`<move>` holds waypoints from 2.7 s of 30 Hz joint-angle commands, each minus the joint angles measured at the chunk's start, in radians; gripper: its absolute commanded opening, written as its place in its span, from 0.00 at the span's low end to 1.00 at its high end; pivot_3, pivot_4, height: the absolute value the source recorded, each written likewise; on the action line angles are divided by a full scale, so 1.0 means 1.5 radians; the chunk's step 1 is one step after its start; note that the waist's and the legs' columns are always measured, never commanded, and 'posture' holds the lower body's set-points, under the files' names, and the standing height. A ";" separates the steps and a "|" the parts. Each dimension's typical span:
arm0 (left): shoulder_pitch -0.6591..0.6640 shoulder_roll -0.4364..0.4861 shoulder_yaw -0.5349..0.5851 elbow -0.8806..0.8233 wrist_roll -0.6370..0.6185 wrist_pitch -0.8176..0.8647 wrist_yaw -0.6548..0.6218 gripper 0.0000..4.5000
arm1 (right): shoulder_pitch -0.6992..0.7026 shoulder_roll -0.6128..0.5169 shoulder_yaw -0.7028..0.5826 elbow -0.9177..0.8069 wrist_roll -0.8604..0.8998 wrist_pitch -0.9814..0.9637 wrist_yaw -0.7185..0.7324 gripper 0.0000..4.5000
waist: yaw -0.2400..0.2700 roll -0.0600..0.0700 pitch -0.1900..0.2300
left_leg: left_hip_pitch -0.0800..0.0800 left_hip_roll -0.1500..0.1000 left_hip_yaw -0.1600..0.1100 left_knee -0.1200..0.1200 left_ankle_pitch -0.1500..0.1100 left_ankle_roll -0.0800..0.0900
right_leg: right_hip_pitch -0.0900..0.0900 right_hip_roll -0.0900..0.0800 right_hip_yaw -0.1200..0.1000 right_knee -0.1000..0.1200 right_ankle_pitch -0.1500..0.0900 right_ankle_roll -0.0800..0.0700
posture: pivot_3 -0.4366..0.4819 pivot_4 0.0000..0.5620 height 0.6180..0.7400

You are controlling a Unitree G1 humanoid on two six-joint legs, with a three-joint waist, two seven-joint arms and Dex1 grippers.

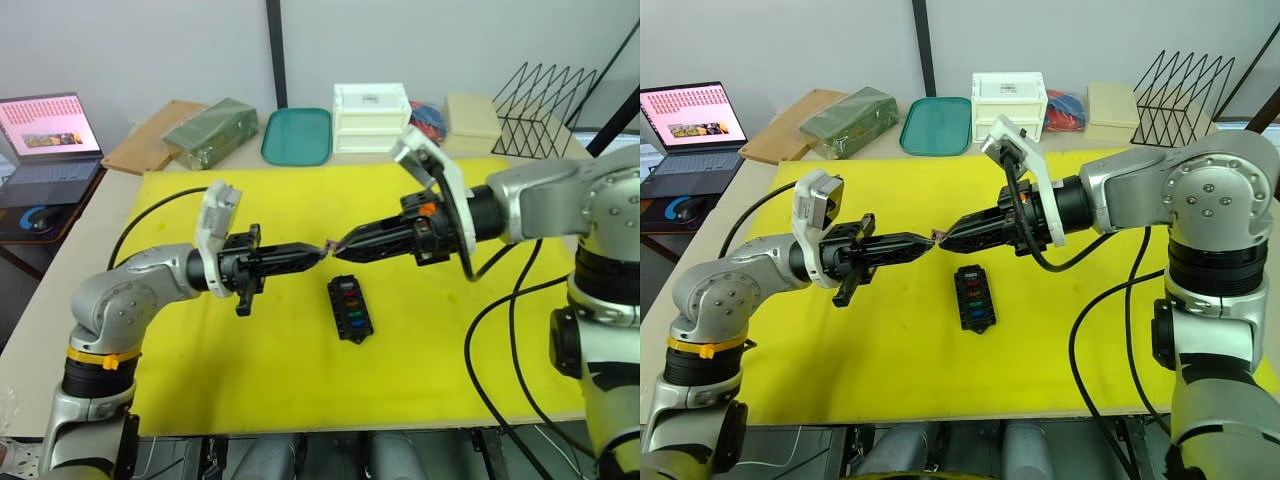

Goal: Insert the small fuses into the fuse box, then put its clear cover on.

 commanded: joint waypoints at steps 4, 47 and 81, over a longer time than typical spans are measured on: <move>-0.009 0.006 -0.002 -0.013 -0.001 -0.010 -0.004 0.00 | -0.009 0.002 -0.012 -0.012 0.003 -0.004 0.000 0.18 | 0.000 0.000 0.000 | 0.000 0.000 0.000 0.000 0.000 0.000 | 0.000 0.000 0.000 0.000 0.000 0.000 | 0.48 0.27 1.00; 0.029 0.039 -0.211 0.126 0.381 -0.274 -0.074 0.99 | 0.056 -0.018 0.341 0.222 -0.651 -0.749 0.486 0.00 | -0.002 0.000 0.000 | -0.001 0.000 0.000 0.000 0.000 0.000 | -0.002 0.000 0.000 0.000 0.000 0.000 | 0.48 0.27 1.00; 0.064 0.034 -0.217 0.094 0.403 -0.276 -0.081 0.99 | 0.095 0.027 0.348 0.302 -0.767 -0.808 0.510 0.00 | -0.004 0.000 0.000 | -0.001 0.000 0.000 0.000 0.000 0.000 | -0.002 0.000 0.000 0.000 0.000 0.000 | 0.48 0.27 1.00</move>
